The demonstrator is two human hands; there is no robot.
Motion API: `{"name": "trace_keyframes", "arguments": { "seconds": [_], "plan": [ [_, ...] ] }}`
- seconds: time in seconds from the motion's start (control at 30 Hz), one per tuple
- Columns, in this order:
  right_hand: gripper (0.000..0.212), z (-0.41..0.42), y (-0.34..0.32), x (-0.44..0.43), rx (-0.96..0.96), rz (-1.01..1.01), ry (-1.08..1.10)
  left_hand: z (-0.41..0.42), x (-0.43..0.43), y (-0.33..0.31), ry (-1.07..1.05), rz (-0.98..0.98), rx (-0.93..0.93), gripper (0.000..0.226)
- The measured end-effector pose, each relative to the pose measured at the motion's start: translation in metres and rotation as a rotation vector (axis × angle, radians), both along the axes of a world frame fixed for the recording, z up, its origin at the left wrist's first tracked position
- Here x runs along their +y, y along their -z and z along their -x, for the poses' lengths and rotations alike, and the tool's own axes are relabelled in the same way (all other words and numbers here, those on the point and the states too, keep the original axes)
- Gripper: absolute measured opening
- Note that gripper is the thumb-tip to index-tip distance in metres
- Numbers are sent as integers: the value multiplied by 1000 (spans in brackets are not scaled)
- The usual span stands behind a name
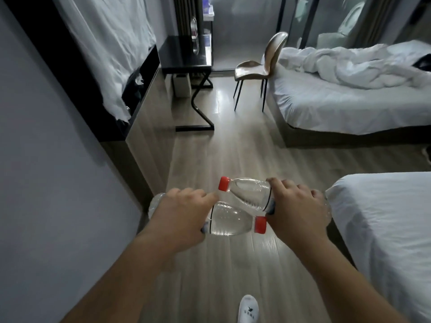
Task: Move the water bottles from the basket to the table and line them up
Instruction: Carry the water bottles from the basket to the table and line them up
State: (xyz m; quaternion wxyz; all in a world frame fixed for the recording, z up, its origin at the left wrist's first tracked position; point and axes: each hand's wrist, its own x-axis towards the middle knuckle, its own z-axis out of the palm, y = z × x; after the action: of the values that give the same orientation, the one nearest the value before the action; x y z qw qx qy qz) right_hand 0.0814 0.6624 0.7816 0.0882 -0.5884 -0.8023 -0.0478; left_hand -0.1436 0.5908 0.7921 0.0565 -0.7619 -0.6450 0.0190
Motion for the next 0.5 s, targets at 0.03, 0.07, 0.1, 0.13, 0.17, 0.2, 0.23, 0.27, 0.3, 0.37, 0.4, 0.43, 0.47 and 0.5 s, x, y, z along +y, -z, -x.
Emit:
{"name": "trace_keyframes", "arguments": {
  "seconds": [0.03,0.07,0.1,0.13,0.17,0.2,0.23,0.27,0.3,0.37,0.4,0.43,0.47,0.5],
  "plan": [
    [64,-4,1,17,4,10,5,-3,17,0,3,-18,11,46],
    [65,-8,1,35,7,13,9,-5,35,0,1,-32,18,44],
    [65,-12,1,52,11,12,13,-6,51,0,-1,-37,12,43],
    [66,-15,2,69,13,5,14,-8,67,0,-4,-36,-1,42],
    [65,-18,1,85,13,-9,11,-9,82,-1,-7,-41,-14,43],
    [65,-19,1,102,13,-28,5,-9,97,-2,-11,-51,-20,44],
    [66,-20,1,118,14,-43,-1,-10,111,-4,-15,-55,-25,47],
    [66,-20,1,133,20,-54,-9,-10,124,-5,-23,-52,-29,49],
    [67,-20,1,149,27,-63,-20,-9,138,-5,-33,-37,-35,51],
    [66,-16,2,180,23,-67,-39,-4,165,-4,-47,-1,-43,54],
    [66,-12,3,195,17,-65,-44,0,179,-3,-51,17,-42,55],
    [66,-8,3,210,16,-65,-47,5,193,-1,-55,33,-39,56],
    [66,-4,5,225,19,-65,-47,10,207,2,-56,44,-37,57],
    [66,2,6,241,19,-64,-48,16,223,4,-57,54,-38,57]
  ]
}}
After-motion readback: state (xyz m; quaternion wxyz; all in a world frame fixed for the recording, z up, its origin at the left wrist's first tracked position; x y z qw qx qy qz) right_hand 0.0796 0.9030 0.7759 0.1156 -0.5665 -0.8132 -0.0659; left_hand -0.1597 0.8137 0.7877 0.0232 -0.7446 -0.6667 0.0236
